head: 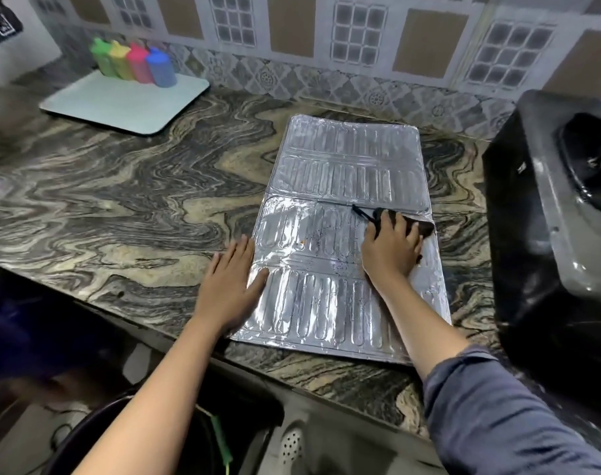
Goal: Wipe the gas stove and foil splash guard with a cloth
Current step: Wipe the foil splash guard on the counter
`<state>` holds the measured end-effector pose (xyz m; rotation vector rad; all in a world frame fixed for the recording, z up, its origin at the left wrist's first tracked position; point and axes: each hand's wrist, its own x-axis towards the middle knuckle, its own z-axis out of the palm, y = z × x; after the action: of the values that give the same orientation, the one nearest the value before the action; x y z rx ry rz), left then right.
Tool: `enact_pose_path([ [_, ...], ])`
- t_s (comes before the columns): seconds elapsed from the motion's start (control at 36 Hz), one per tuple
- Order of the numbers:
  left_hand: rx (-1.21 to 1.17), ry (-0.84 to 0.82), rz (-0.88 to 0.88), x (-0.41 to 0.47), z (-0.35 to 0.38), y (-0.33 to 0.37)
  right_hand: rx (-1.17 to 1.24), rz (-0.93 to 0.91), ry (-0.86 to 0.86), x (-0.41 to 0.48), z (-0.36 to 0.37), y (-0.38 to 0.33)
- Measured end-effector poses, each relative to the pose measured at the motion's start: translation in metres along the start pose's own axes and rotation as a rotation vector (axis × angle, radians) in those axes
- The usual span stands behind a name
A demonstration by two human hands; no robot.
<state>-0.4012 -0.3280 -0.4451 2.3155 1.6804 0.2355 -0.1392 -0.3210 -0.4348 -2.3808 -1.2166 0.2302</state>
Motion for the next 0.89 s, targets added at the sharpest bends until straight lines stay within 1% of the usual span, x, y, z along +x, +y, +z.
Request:
enact_pose_path([
  [0.33, -0.010, -0.012, -0.009, -0.001, -0.002, 0.001, 0.074, -0.146, -0.096, -0.016, 0.031, -0.060],
  [0.5, -0.001, -0.002, -0.007, -0.002, -0.001, 0.001, 0.079, -0.269, -0.171, -0.020, 0.047, -0.086],
  [0.61, 0.006, 0.010, -0.007, -0.001, 0.000, 0.001, 0.028, -0.417, -0.246, -0.018, 0.054, -0.102],
  [0.72, 0.005, 0.031, -0.008, -0.002, 0.000, 0.002, -0.053, -0.647, -0.339, -0.011, 0.059, -0.110],
  [0.83, 0.010, 0.032, -0.017, -0.001, 0.001, 0.002, -0.121, -0.896, -0.435, 0.004, 0.048, -0.099],
  [0.89, 0.016, 0.035, -0.022, -0.001, 0.001, 0.003, -0.150, -0.942, -0.478, 0.009, 0.037, -0.088],
])
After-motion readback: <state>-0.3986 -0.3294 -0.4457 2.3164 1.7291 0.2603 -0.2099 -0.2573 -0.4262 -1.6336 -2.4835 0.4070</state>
